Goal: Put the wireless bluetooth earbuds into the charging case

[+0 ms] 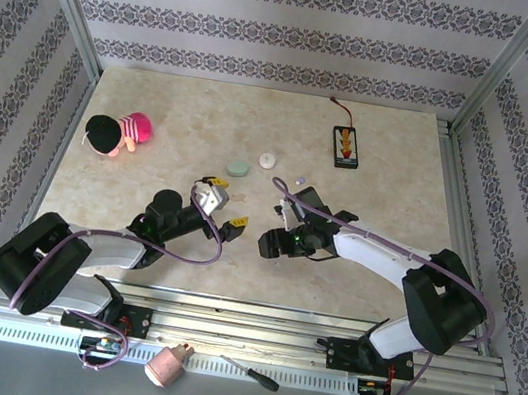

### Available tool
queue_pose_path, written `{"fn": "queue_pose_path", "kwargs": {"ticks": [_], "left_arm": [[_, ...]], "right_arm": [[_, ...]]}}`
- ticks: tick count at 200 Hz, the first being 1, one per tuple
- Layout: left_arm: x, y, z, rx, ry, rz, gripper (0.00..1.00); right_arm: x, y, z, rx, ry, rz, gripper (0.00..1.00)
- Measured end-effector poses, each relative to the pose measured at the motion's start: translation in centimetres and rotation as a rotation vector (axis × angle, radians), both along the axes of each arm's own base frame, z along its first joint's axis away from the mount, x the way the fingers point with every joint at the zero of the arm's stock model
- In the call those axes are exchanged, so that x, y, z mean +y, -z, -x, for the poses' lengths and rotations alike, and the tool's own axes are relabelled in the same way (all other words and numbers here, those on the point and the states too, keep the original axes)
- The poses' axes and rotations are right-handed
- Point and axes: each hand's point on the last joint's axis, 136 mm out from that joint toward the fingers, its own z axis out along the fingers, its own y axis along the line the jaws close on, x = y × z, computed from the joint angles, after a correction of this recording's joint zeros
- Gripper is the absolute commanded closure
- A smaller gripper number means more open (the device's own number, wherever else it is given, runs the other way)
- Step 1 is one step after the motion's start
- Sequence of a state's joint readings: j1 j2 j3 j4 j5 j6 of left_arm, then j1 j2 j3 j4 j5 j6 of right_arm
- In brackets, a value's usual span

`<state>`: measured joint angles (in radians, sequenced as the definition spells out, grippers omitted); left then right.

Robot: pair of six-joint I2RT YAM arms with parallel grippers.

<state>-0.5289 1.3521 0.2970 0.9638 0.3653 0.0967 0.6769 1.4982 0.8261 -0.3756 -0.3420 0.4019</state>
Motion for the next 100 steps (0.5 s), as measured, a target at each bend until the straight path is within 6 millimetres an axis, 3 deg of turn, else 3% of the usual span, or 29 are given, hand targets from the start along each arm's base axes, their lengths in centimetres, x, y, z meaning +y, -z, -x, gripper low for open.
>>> {"fn": "queue_pose_path", "kwargs": {"ticks": [26,48,78,100], "left_arm": [[-0.4,1.7,0.0,0.041,0.013,-0.023,0.00],[-1.7,3.3,0.2,0.077,0.046,-0.045,0.00],[-4.8,5.3,0.4,0.098,0.107,-0.067,0.04],[-7.2,6.7,0.4,0.084,0.138,-0.063,0.10]], "right_arm": [[-1.3,-1.8,-1.2,-0.049,0.067,-0.047,0.29],[-3.9,-3.0,-2.7,-0.087,0.182,-0.079,0.29],[-7.8,-3.5,-4.0,-0.118,0.331,-0.091,0.29],[-9.5,-3.4,-4.1,-0.123,0.394,-0.092,0.30]]}}
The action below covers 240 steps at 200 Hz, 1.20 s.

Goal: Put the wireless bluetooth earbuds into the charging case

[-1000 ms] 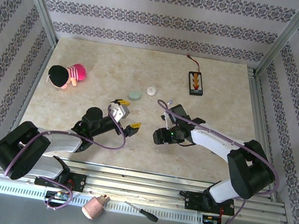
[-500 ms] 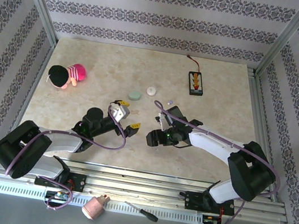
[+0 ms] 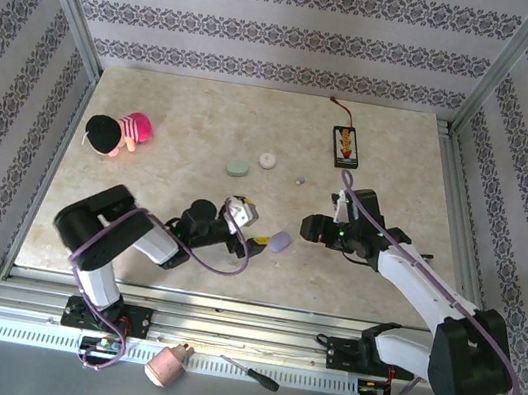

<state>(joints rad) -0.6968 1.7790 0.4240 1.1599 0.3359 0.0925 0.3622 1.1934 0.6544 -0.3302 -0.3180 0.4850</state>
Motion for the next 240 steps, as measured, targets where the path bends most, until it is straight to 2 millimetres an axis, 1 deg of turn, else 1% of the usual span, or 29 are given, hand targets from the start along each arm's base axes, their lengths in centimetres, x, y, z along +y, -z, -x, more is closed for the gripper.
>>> {"fn": "queue_pose_path", "kwargs": {"ticks": [17,30,40,50,62,75,89,131,146,176,204,213,228,240], "left_arm": [[-1.3,1.5,-0.1,0.007,0.009,0.009,0.12],[-1.8,2.7,-0.3,0.017,0.007,0.002,0.12],[-2.2,3.2,-0.3,0.017,0.009,0.003,0.13],[-2.6,3.1,-0.4,0.008,0.013,0.014,0.13],[-3.0,2.9,-0.5,-0.002,0.018,0.024,0.18],[-3.4,2.7,-0.6,-0.009,0.023,0.034,0.21],[-3.7,2.9,-0.6,-0.009,0.026,0.039,0.22],[-3.9,3.0,-0.5,-0.003,0.022,0.049,0.11],[-4.2,3.0,-0.2,-0.004,0.026,0.048,0.07],[-4.9,2.6,0.5,-0.013,0.038,0.053,0.05],[-5.3,1.8,0.8,-0.029,0.038,0.064,0.11],[-5.3,1.8,0.7,-0.030,0.034,0.063,0.13],[-5.2,1.9,0.7,-0.026,0.023,0.061,0.13],[-5.2,2.4,0.7,-0.015,0.016,0.055,0.14]], "right_arm": [[-0.8,0.3,0.2,0.007,0.030,0.000,0.30],[-1.1,0.6,0.3,0.014,0.041,0.001,0.30],[-1.2,0.8,0.4,0.018,0.043,0.003,0.30],[-1.4,1.0,0.5,0.021,0.047,0.004,0.30],[-1.6,1.1,0.5,0.024,0.052,0.005,0.30],[-1.7,1.3,0.6,0.028,0.057,0.007,0.30],[-1.9,1.3,0.5,0.028,0.063,0.007,0.30],[-1.8,1.3,0.4,0.023,0.063,0.004,0.30],[-1.8,1.3,0.3,0.019,0.063,0.003,0.30],[-1.9,1.8,0.5,0.026,0.063,0.005,0.30],[-2.0,2.1,0.8,0.034,0.063,0.008,0.30],[-2.0,2.1,0.8,0.035,0.063,0.009,0.30],[-2.0,2.1,0.8,0.034,0.063,0.008,0.30],[-2.0,2.1,0.8,0.034,0.062,0.008,0.30]]}}
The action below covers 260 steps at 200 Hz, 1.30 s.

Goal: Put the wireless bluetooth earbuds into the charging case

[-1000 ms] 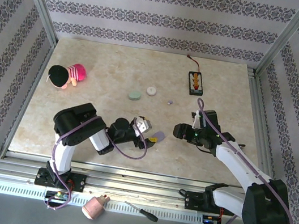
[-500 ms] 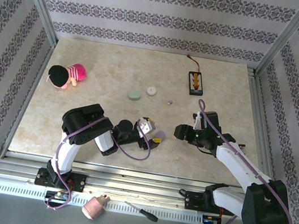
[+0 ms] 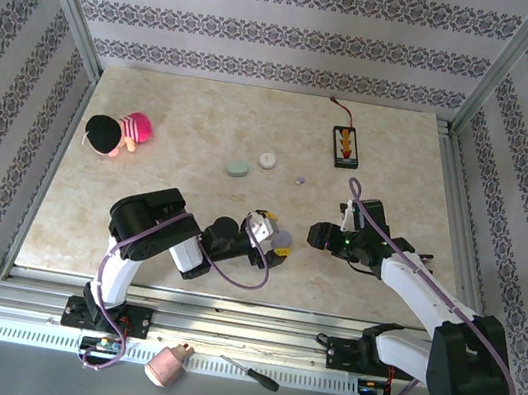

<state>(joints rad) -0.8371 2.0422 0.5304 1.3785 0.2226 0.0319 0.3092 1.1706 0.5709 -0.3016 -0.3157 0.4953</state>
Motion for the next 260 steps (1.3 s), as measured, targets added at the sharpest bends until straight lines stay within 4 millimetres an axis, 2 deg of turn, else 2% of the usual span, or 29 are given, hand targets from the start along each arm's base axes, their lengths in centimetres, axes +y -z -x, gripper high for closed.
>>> {"fn": "queue_pose_path", "kwargs": {"ticks": [34,55,98,129,163,189,231,260], "left_arm": [[0.3,2.0,-0.1,0.038,-0.021,-0.030,0.20],[0.1,2.8,-0.3,0.046,-0.023,-0.040,0.29],[-0.2,2.7,-0.3,0.041,-0.020,-0.033,0.55],[-0.2,2.7,-0.2,0.040,-0.016,-0.034,0.66],[0.2,2.4,0.2,0.040,-0.011,-0.035,0.68],[0.2,0.3,0.6,0.011,0.006,-0.003,0.68],[-0.3,-5.6,1.0,-0.077,0.045,0.099,0.68],[-0.4,-8.8,1.4,-0.132,0.069,0.145,0.68]], "right_arm": [[0.0,0.0,0.0,0.000,0.001,0.000,0.30],[-0.1,0.0,-0.1,0.000,0.006,0.000,0.30],[-0.2,0.0,-0.1,0.000,0.006,0.001,0.30],[-0.2,0.0,-0.1,0.000,0.006,0.000,0.30],[0.4,-0.7,0.1,-0.008,-0.009,-0.041,0.30],[1.9,-2.8,-0.2,-0.044,-0.033,-0.166,0.29],[4.5,-6.4,-0.4,-0.055,-0.072,-0.419,0.28],[5.9,-8.2,-0.3,-0.049,-0.093,-0.563,0.30]]}}
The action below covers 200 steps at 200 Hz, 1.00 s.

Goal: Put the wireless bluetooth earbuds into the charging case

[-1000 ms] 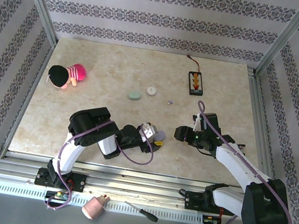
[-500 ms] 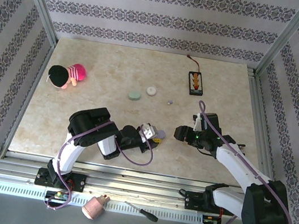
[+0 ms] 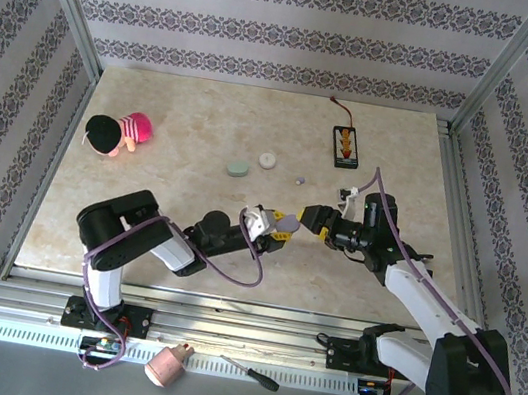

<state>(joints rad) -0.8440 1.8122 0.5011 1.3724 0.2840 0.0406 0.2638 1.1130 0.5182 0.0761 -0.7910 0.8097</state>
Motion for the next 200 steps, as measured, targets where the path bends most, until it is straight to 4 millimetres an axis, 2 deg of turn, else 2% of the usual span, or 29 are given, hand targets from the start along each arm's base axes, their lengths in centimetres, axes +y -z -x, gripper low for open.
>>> {"fn": "queue_pose_path", "kwargs": {"ticks": [16,35,84,103,130,163,176,200], "left_arm": [[0.0,-1.3,0.2,-0.021,0.011,0.019,0.68],[0.0,-2.1,0.5,-0.031,0.022,0.030,0.68],[0.0,-1.9,0.4,-0.025,0.022,0.018,0.68],[0.0,-1.9,0.4,-0.027,0.019,0.019,0.66],[-0.1,-1.9,0.1,-0.026,0.013,0.020,0.50],[-0.1,-1.5,-0.2,-0.029,-0.001,0.009,0.22],[0.0,-1.4,-0.3,-0.028,-0.009,0.006,0.18],[0.1,-1.5,-0.5,-0.031,-0.025,0.013,0.17]], "right_arm": [[0.5,-0.5,0.0,0.015,-0.012,-0.061,0.35],[1.0,-0.5,0.0,0.046,-0.023,-0.109,0.46],[1.5,-1.4,-0.1,0.072,-0.033,-0.174,0.73],[1.4,-1.5,-0.2,0.076,-0.033,-0.186,0.76],[1.3,-1.5,-0.3,0.082,-0.030,-0.193,0.80],[1.3,-1.9,-0.3,0.096,-0.034,-0.216,0.81],[1.1,-2.1,-0.5,0.102,-0.023,-0.227,0.81],[0.5,-2.6,-1.2,0.103,0.008,-0.250,0.81]]}}
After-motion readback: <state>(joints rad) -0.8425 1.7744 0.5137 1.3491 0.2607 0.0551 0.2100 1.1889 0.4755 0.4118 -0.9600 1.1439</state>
